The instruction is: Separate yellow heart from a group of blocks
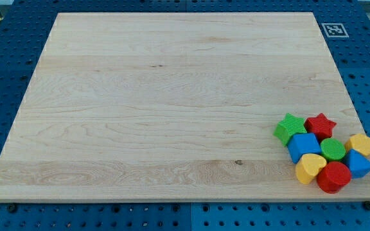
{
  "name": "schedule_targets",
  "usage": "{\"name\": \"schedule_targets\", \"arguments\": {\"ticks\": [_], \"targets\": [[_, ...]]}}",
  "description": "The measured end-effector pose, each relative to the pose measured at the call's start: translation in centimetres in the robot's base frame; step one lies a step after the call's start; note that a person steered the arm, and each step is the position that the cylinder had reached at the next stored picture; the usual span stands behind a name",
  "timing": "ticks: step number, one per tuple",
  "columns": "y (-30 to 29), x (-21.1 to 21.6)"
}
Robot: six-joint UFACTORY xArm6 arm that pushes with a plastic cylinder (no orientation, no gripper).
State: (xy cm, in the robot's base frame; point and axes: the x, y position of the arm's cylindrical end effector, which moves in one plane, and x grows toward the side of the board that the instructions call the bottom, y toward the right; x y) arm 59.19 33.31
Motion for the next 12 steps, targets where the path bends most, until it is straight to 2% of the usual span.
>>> {"name": "schedule_targets", "arguments": {"ticks": [1,4,6,8,10,11,12], "targets": [[0.0,1.8],[-0.4,2.5],[-3.6,2.5],[-9.4,2.6],[-9.6,2.6],[-11.1,2.4],[-13.6,0.6]]}}
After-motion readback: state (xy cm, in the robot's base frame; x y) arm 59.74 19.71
